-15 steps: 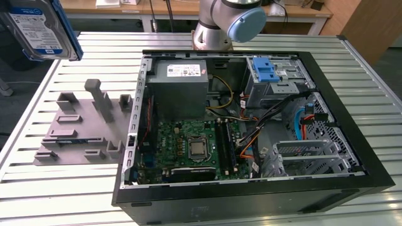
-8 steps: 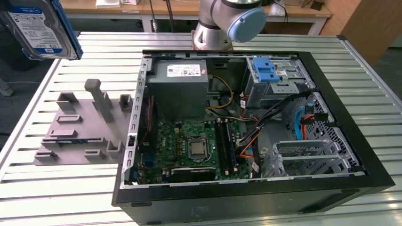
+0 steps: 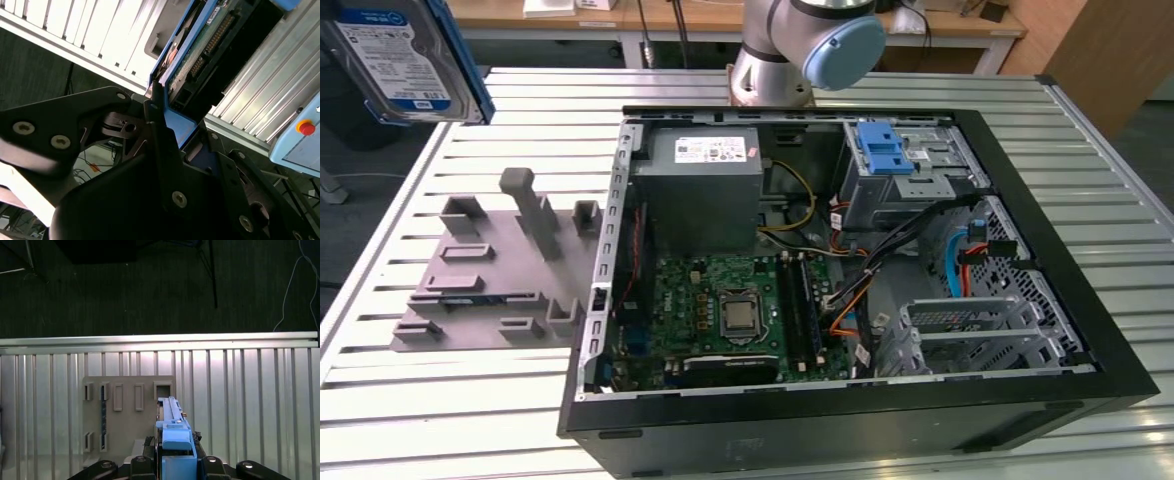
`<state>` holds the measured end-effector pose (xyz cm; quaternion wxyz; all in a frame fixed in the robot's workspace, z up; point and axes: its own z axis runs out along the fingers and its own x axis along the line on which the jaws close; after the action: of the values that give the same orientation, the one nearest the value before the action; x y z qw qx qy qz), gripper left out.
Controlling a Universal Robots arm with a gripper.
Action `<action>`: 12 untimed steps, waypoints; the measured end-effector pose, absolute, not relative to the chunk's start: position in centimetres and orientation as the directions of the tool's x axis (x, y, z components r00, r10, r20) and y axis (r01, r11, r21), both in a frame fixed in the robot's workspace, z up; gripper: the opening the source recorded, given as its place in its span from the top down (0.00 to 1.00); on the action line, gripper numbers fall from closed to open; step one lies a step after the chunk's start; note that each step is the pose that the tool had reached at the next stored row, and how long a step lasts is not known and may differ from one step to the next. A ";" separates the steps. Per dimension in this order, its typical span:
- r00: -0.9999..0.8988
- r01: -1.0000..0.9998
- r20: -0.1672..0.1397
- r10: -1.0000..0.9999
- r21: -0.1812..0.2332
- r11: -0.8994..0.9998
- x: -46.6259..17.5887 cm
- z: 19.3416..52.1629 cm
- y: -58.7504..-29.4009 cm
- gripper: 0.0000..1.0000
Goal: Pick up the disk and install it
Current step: 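Pick up the disk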
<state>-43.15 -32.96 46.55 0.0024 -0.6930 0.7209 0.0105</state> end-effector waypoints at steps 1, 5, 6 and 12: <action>-0.040 -0.999 -0.018 -0.999 0.012 0.039 -43.1 46.6 -33.0 0.63; -0.040 -0.999 -0.018 -0.999 0.012 0.039 -43.2 46.6 -33.0 0.63; -0.040 -0.999 -0.018 -0.999 0.012 0.039 -43.1 46.6 -33.0 0.63; -0.040 -0.999 -0.018 -0.999 0.012 0.039 -43.1 47.2 -33.0 0.63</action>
<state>-43.15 -32.96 47.17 0.0023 -0.6930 0.7209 0.0105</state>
